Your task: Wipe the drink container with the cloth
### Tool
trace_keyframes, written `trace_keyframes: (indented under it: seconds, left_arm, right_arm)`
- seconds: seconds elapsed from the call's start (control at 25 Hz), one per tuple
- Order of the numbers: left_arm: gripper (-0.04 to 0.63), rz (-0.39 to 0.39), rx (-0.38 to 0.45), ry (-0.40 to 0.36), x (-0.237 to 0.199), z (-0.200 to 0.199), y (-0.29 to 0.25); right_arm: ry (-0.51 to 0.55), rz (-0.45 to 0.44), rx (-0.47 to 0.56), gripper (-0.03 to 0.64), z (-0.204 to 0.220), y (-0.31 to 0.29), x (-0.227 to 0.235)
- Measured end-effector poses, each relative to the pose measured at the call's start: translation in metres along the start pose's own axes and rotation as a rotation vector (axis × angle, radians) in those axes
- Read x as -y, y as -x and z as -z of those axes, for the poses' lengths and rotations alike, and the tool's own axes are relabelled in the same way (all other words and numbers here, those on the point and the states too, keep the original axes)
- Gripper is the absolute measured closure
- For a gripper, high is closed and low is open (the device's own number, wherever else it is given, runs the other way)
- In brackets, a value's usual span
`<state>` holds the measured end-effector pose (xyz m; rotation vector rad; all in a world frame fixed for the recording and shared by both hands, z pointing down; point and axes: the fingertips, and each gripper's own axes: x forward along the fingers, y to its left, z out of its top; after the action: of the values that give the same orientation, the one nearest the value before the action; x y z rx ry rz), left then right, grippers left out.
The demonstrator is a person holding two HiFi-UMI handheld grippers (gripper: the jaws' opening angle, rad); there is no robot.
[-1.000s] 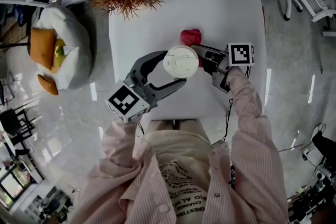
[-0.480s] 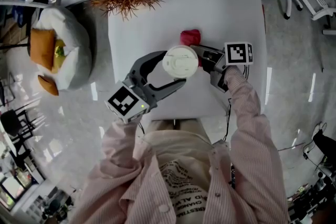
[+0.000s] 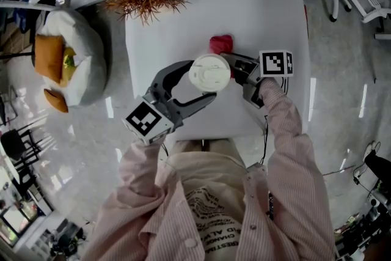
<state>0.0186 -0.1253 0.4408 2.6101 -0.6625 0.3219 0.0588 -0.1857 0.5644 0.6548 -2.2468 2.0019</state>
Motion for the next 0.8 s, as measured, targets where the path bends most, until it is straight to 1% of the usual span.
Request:
trace_keyframes:
  seconds: [0.28, 0.44, 0.56, 0.68, 0.8]
  left_arm:
    - [0.238, 0.010, 0.018, 0.001, 0.001, 0.000, 0.000]
    - [0.238, 0.012, 0.018, -0.007, 0.000, 0.000, -0.001]
    - [0.238, 0.008, 0.020, -0.011, 0.000, 0.000, 0.001]
    - [0.238, 0.008, 0.036, -0.021, 0.001, -0.005, 0.005]
    - [0.238, 0.006, 0.065, -0.061, 0.000, -0.011, 0.012]
  right_arm:
    - [0.068, 0.021, 0.059, 0.575, -0.001, 0.004, -0.003]
    - [0.135, 0.064, 0.131, 0.575, -0.005, 0.015, -0.006]
    - [0.213, 0.111, 0.206, 0.575, -0.007, 0.028, -0.011]
    - [0.269, 0.143, 0.319, 0.575, -0.012, 0.046, -0.021]
    - [0.327, 0.165, 0.400, 0.575, -0.014, 0.064, -0.034]
